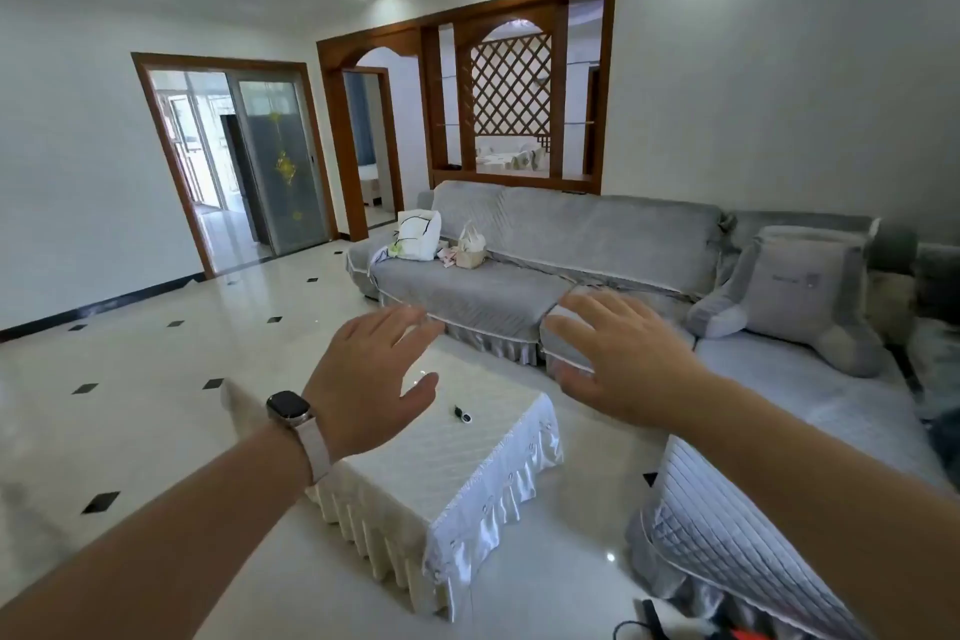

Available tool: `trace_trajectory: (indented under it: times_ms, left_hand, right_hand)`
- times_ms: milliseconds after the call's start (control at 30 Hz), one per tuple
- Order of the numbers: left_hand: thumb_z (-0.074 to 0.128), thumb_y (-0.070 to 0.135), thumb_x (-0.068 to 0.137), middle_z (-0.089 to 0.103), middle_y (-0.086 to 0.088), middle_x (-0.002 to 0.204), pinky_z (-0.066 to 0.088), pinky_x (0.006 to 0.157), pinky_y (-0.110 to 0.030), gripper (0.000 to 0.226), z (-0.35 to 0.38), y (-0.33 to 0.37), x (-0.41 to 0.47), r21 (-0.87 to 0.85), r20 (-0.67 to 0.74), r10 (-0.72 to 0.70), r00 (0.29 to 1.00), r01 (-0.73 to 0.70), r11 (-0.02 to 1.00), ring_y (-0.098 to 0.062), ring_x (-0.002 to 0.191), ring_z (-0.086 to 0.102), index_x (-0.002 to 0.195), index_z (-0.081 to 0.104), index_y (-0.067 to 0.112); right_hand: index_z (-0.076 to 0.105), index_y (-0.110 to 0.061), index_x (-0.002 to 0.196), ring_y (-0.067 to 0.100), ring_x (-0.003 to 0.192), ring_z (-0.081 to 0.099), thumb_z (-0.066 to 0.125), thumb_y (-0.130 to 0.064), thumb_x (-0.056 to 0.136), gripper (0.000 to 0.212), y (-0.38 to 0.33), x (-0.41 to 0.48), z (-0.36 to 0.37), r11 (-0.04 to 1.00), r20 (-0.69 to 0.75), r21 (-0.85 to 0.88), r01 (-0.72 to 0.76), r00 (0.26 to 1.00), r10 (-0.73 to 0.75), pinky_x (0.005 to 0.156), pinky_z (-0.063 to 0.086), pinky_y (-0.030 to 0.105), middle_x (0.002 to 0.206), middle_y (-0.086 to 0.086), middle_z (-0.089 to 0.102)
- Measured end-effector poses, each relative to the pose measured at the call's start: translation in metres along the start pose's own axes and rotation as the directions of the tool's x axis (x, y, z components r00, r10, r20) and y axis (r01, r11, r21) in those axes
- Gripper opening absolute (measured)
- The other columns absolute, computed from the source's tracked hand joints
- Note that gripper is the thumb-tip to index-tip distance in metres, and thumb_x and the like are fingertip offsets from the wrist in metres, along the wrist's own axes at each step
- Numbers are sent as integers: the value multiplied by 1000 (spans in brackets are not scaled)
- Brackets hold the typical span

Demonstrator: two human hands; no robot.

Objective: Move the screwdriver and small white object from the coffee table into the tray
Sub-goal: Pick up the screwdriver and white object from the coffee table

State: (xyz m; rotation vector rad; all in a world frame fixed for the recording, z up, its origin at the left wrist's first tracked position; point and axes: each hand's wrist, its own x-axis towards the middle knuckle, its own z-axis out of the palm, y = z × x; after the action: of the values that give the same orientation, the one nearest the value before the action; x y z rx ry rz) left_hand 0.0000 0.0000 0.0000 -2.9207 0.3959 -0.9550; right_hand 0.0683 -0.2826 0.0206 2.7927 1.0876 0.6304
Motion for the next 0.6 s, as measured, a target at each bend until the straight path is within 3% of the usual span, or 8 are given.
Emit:
trace_trajectory:
  times_ms: [133, 367, 600]
  left_hand:
    - [55, 39, 82, 58, -7, 130, 41, 98, -43, 50, 44, -37, 22, -14, 14, 29, 999, -29, 999, -27, 121, 50, 127, 56, 19]
    - [52, 40, 81, 60, -6, 126, 42, 95, -41, 48, 120, -134, 75, -42, 17, 47, 999, -47, 998, -26, 118, 51, 123, 59, 17]
    - [52, 40, 80, 60, -6, 124, 42, 94, -41, 48, 185, -203, 134, -120, 24, 61, 998, -57, 991, -26, 116, 51, 121, 61, 17]
  right_hand:
    - [51, -24, 132, 26, 128, 47, 40, -54, 90, 53, -2, 47, 35, 1000, -2, -7, 12, 1000, -12, 105, 37, 44, 140, 6, 52]
    - [44, -29, 140, 22, 132, 43, 30, -57, 90, 59, -1, 167, 94, 1000, 42, 7, -18, 999, 18, 109, 32, 41, 144, 2, 48]
    - [54, -25, 130, 27, 124, 51, 38, -53, 89, 52, 8, 251, 129, 998, 33, 16, -59, 998, 59, 103, 40, 43, 135, 5, 56]
